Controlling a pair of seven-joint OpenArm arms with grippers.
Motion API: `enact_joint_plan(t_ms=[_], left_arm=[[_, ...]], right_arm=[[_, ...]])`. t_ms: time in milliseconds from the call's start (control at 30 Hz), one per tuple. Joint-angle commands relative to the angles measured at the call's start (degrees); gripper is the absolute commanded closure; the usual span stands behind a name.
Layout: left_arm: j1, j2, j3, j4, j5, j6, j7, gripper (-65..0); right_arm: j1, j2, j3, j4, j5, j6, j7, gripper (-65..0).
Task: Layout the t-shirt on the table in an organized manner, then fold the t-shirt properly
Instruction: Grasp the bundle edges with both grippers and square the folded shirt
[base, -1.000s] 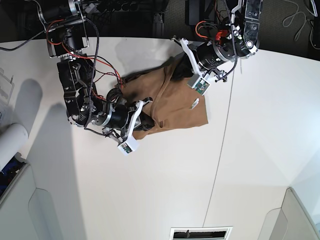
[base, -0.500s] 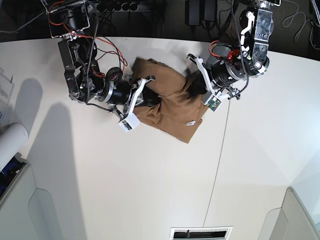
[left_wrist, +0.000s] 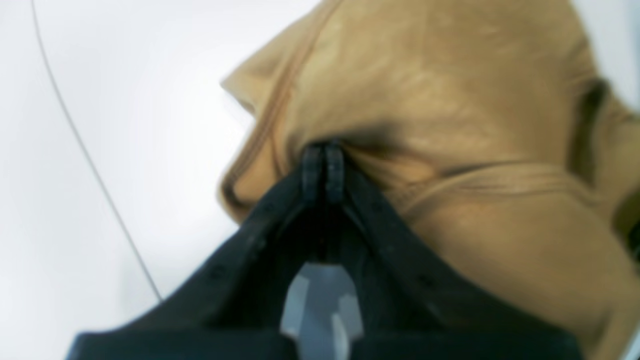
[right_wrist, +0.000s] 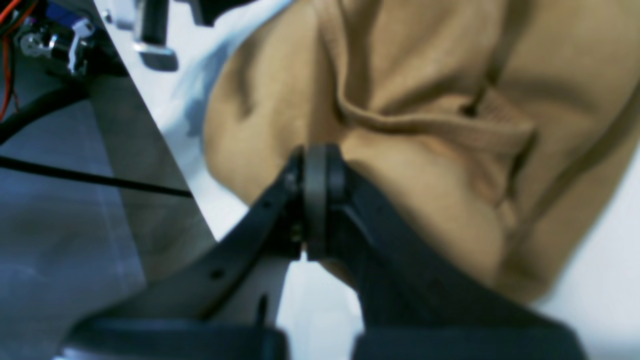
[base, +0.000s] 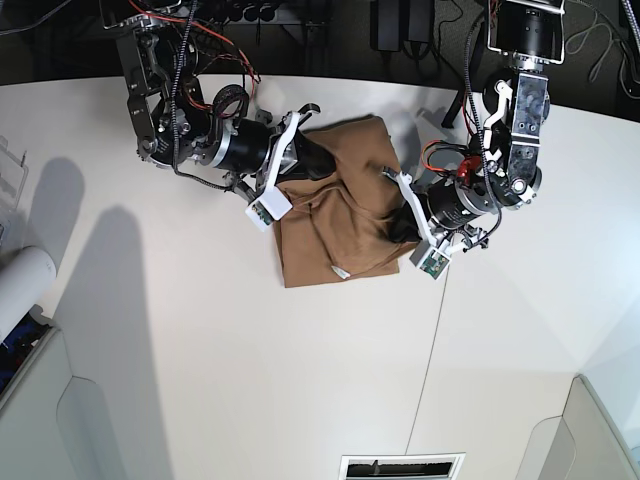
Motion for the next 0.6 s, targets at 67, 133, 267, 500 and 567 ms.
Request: enact_joint_plan(t_ms=[67, 133, 267, 500, 567], left_arm=[[0.35, -2.16, -0.15, 4.50, -4.33, -1.27, 0.02, 0.0], [1.53, -3.30, -0.15, 8.00, -6.08, -1.90, 0.26, 0.0], [5.14, -5.49, -0.15, 15.23, -8.81, -1.92, 1.38, 0.0], [10.86, -6.21, -0.15, 21.20, -10.69, -4.50, 1.57, 0.0], [12.31, -6.08, -0.15, 21.20, -12.17, -4.50, 1.75, 0.0]], right_arm=[[0.76, 0.02, 2.95, 2.54, 0.92, 0.39, -0.09, 0.0], [0.79, 0.02, 5.60, 3.74, 0.96, 0.39, -0.07, 0.0], [1.05, 0.02, 11.02, 4.39, 1.16, 0.39, -0.11, 0.0], [1.07, 0.17, 16.85, 4.13, 0.87, 0.39, 0.11, 0.0], [0.92, 0.68, 16.74, 3.26, 0.90, 0.39, 0.13, 0.0]])
